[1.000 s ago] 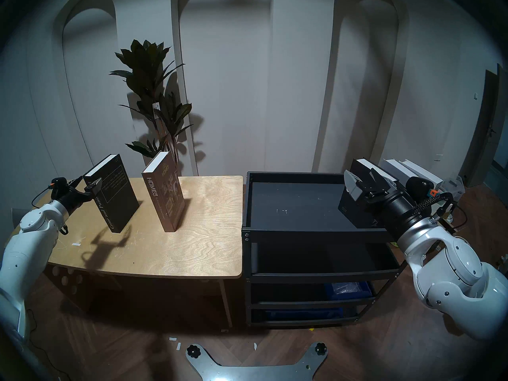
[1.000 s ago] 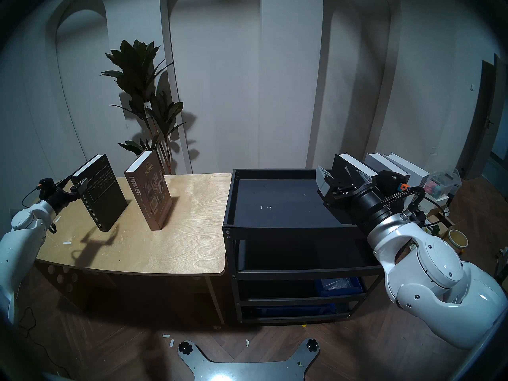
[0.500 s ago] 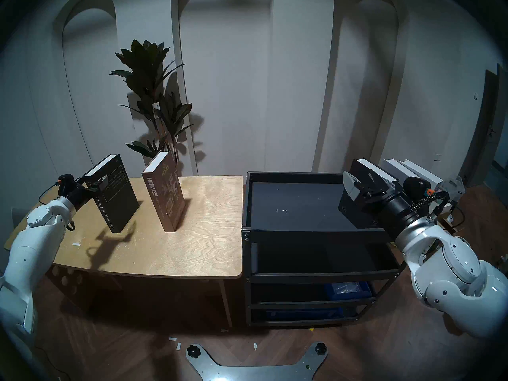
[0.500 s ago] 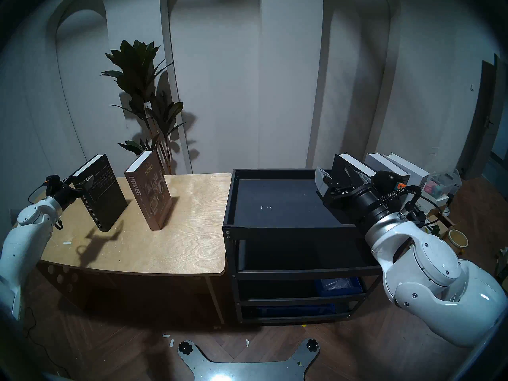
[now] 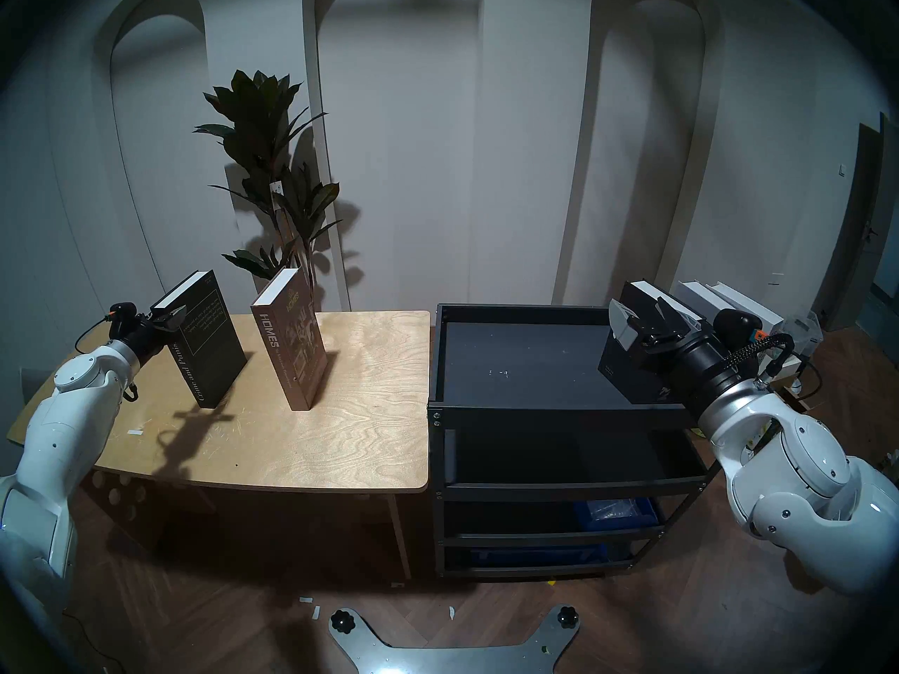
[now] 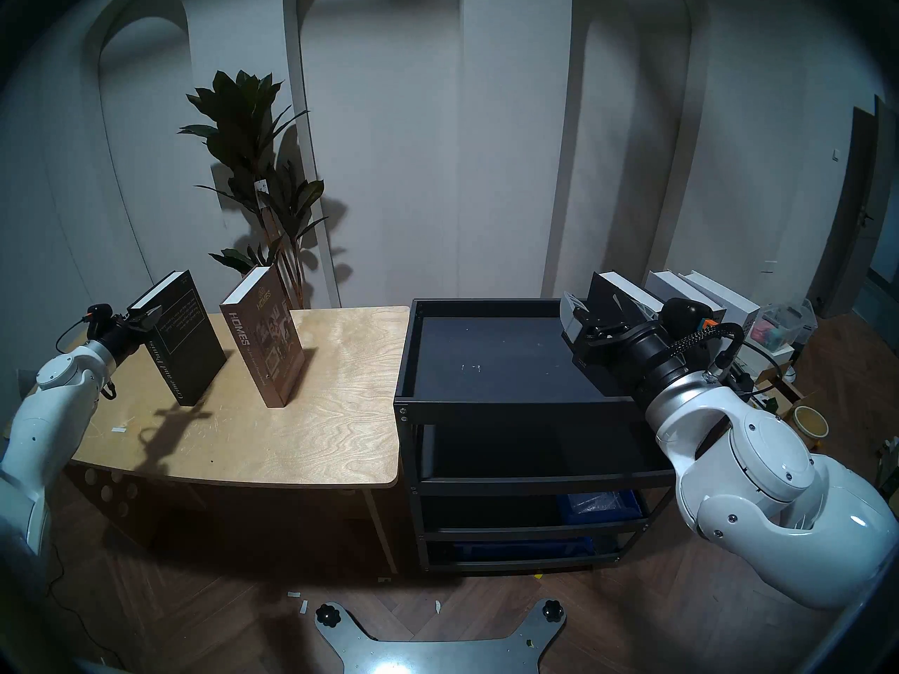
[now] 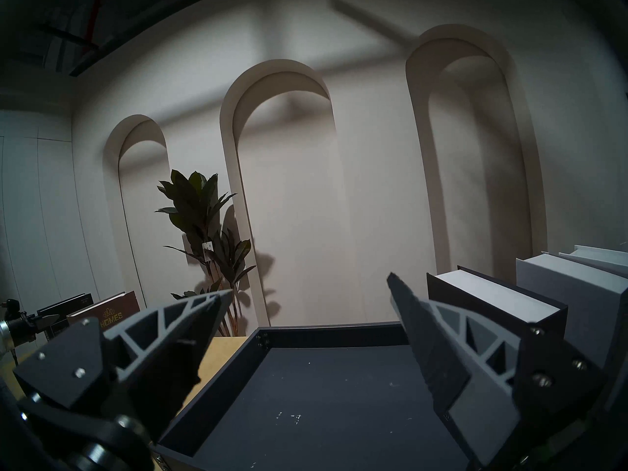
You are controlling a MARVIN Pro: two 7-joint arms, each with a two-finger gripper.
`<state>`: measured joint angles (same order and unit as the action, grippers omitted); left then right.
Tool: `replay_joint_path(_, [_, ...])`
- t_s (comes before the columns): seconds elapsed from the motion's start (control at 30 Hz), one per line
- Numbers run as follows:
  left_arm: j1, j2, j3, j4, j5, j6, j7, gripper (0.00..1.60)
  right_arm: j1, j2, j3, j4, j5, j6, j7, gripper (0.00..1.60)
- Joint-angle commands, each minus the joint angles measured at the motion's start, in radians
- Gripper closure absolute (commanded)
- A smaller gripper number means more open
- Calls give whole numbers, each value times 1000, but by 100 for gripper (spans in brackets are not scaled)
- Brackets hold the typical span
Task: Move the books from the display table onto the shelf, standing them upright with spines facing out and tallest at one end
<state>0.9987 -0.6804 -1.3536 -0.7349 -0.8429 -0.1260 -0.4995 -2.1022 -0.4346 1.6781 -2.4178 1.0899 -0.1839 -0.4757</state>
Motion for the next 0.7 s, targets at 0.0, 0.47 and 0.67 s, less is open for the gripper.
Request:
replay_joint_path(0.0, [-114, 34, -39, -27, 7, 10, 18, 160, 31, 5, -18, -23, -2, -4, -2, 0])
replay_joint_path(0.47, [-197, 79, -52, -176, 92, 118, 159, 160, 52, 4, -57, -26, -13, -17, -8, 0])
replay_joint_path(0.67, [-249, 64, -27, -250, 140, 242, 262, 160, 52, -3, -49, -26, -23, -29, -16, 0])
